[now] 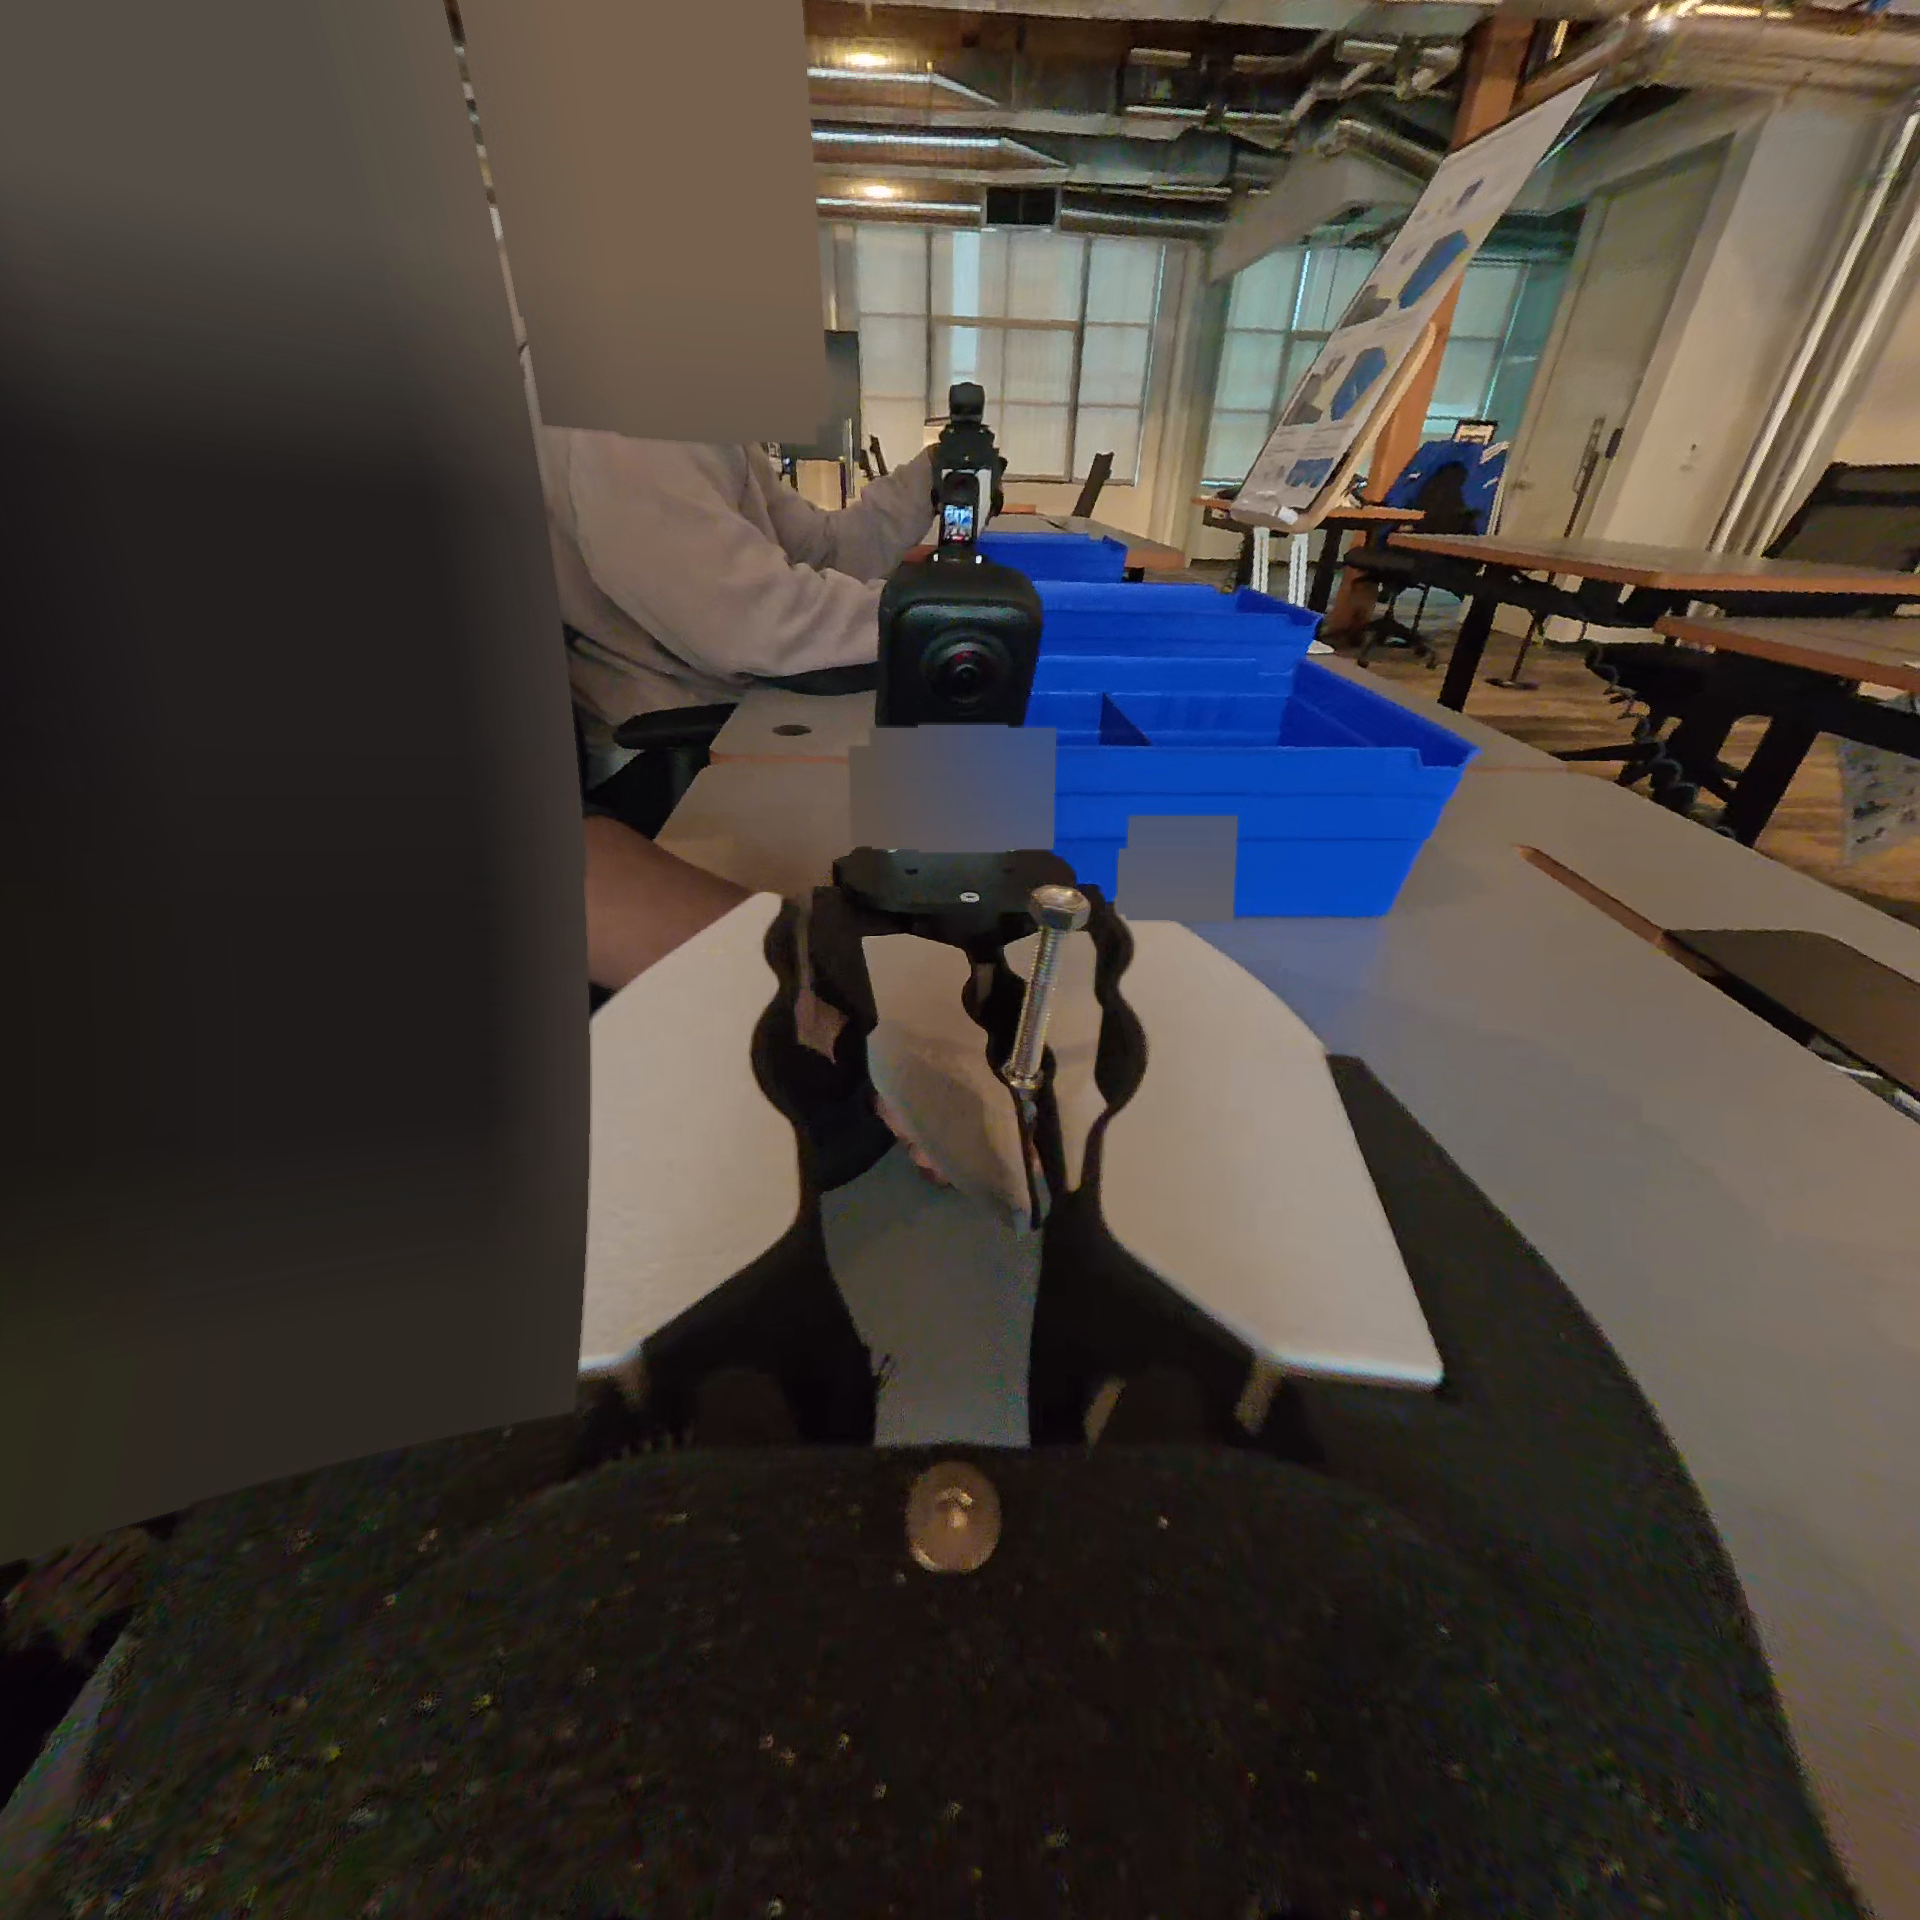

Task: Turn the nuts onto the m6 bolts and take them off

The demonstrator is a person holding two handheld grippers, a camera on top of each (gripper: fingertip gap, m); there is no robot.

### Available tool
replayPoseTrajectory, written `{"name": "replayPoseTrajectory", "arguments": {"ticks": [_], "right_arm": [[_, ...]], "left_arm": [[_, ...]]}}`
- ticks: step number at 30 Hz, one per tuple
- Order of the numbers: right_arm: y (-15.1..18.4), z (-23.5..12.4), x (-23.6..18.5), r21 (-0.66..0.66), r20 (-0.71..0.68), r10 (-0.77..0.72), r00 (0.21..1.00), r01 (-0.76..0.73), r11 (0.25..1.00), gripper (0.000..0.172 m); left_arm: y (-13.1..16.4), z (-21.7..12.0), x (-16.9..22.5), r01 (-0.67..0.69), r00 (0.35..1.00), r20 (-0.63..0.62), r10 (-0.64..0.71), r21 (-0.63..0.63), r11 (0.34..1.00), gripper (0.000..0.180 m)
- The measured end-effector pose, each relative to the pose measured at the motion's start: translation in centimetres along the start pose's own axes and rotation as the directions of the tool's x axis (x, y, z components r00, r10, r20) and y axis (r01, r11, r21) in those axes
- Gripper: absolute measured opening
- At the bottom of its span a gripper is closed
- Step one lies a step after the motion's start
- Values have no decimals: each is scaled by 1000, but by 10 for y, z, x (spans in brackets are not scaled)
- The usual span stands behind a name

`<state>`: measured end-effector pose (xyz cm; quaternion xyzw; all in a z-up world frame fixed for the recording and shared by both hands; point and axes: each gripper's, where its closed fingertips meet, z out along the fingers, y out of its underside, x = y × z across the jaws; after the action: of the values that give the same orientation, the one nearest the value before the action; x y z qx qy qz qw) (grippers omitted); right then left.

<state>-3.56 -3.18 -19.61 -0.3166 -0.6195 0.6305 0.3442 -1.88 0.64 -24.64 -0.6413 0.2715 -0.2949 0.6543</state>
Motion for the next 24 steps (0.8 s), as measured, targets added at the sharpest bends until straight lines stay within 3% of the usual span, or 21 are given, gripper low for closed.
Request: {"name": "replayPoseTrajectory", "arguments": {"ticks": [4,9,13,15,17,18,22,24], "right_arm": [[0,-1,-5,3,21,-32,999,32,999,30],[0,1,-1,3,2,-4,1000,4,1000,57],[-1,0,-5,6,10,-43,999,43,999,32],[-2,-1,-2,13,-2,-25,1000,25,1000,37],[-2,0,2,13,-18,-14,1000,14,1000,56],[0,1,0,7,-9,-13,1000,13,1000,58],[0,0,-6,0,15,-45,999,45,999,32],[-2,-1,-3,14,-1,-33,999,33,999,34]], "left_arm": [[-1,-1,0,3,1000,-1,-3,8,1000,4],[0,-1,0,2,1000,-3,-2,4,1000,4],[-1,-1,-2,12,1000,8,-12,12,1000,4],[-1,-1,-2,10,1000,8,-10,8,1000,4],[-1,-1,-1,7,1000,8,-7,6,1000,4],[-1,-1,-2,8,1000,9,-8,7,1000,4],[-1,-1,-2,10,1000,12,-10,8,1000,4],[-1,-1,-2,10,1000,11,-10,7,1000,4]]}}
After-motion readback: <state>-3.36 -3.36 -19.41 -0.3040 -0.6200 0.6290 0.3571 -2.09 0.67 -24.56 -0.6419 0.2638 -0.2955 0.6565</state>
